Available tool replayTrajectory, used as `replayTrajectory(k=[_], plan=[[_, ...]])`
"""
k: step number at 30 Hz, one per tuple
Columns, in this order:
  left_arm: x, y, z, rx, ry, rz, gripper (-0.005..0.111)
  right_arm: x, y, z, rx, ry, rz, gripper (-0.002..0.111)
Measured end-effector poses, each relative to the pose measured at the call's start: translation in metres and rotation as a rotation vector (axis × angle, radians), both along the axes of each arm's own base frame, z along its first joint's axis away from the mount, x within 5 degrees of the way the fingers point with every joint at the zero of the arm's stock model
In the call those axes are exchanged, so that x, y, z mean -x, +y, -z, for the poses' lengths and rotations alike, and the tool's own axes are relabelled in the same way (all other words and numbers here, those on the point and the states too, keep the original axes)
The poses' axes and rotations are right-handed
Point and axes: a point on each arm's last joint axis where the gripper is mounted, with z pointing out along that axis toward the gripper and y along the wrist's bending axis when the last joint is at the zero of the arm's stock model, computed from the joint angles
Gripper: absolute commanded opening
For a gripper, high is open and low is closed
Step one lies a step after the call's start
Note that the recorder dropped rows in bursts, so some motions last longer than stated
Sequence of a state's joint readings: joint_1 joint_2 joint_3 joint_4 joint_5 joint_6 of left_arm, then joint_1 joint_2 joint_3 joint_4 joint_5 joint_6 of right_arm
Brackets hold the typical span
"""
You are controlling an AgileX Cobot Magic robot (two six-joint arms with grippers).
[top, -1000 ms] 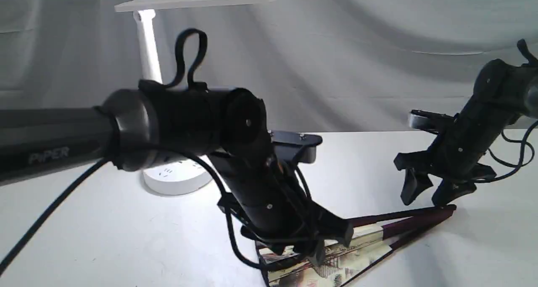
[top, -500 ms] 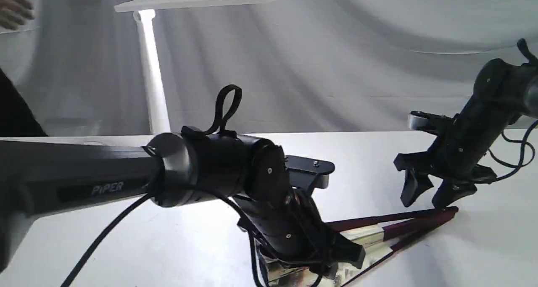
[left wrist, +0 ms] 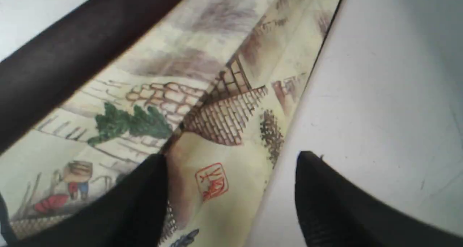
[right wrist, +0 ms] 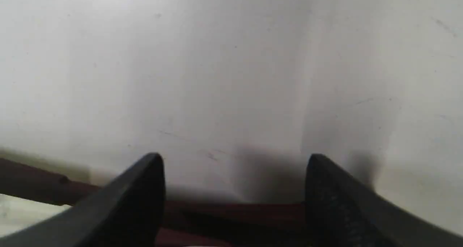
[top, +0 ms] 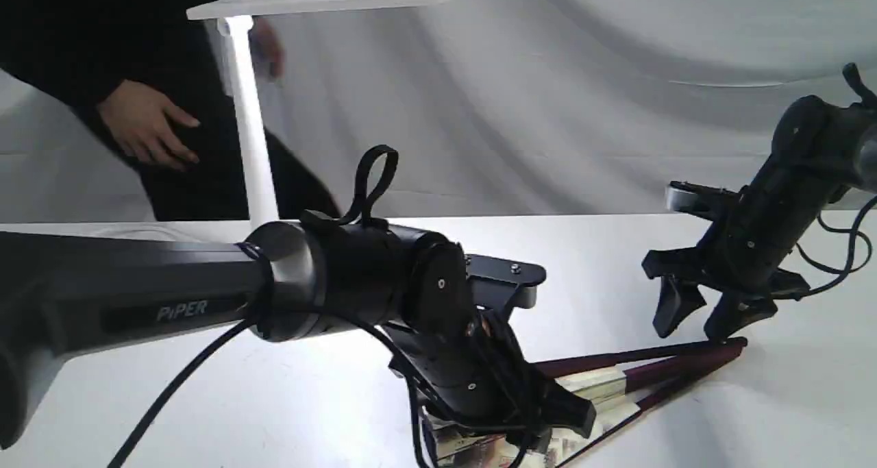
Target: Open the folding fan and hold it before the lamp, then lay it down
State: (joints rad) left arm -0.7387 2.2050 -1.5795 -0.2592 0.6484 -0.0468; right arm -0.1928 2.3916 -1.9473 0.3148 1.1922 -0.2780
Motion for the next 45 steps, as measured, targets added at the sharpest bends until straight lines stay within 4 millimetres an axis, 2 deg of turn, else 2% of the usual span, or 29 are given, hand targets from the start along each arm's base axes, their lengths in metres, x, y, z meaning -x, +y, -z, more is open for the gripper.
replayTrajectory(k=[6,16,25,30,38,45], plan=[[-0.001,-0.001,0.013,-0.014,0.013,-0.002,0.053,0.000,0.000,0.000,-0.003,0.003,0.004,0.057],[-0.002,-0.001,0.015,-0.008,-0.002,-0.005,0.053,0.001,0.000,0.000,-0.006,0.013,0.012,0.057],[-0.010,-0.004,0.021,0.011,-0.076,-0.005,0.053,0.002,0.001,0.000,-0.011,0.024,0.018,0.057],[-0.016,-0.007,0.017,0.064,-0.145,-0.034,0.053,0.002,0.001,0.000,-0.016,0.027,0.030,0.057],[-0.034,0.008,0.015,0.106,-0.143,-0.166,0.053,0.001,0.004,-0.001,-0.048,0.026,0.043,0.057],[-0.032,0.009,0.017,0.088,-0.114,-0.164,0.053,0.001,0.004,-0.001,-0.051,0.026,0.047,0.057]])
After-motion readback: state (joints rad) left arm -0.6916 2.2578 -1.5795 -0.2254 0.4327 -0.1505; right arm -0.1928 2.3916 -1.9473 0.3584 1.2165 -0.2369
